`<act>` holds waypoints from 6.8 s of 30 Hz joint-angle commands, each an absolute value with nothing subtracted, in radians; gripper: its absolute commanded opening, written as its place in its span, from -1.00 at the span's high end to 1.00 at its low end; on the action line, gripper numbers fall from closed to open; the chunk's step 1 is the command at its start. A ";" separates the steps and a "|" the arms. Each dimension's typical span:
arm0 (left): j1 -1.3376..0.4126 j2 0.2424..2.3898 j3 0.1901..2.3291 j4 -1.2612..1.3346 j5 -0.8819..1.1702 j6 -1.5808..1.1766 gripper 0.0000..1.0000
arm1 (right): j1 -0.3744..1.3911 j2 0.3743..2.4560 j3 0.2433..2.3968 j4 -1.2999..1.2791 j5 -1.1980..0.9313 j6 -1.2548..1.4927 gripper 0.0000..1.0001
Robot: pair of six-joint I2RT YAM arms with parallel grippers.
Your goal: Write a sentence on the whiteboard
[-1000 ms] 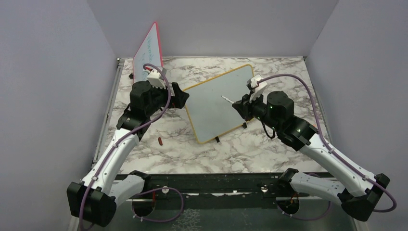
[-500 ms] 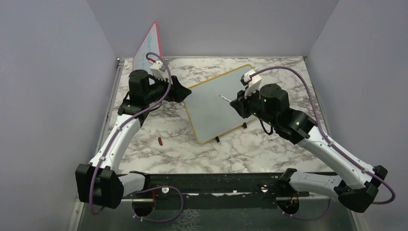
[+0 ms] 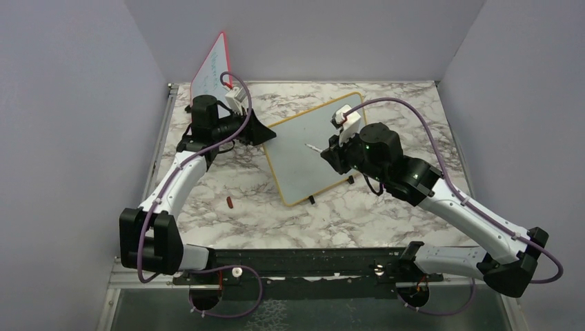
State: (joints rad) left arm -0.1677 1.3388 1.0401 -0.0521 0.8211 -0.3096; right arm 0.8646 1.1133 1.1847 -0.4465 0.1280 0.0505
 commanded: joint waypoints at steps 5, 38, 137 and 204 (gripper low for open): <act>-0.144 1.407 1.071 0.056 0.981 -0.336 0.38 | 0.910 1.134 1.206 -0.405 0.154 0.021 0.99; -0.133 1.284 0.836 0.222 1.034 -0.390 1.00 | 1.088 1.192 1.191 -0.362 0.385 -0.051 0.99; -0.148 1.323 0.829 0.214 1.004 -0.379 1.00 | 1.287 1.540 1.334 -0.158 0.721 -0.021 0.99; -0.153 1.336 0.828 0.215 1.009 -0.379 1.00 | 1.284 1.551 1.319 -0.148 0.733 -0.022 0.99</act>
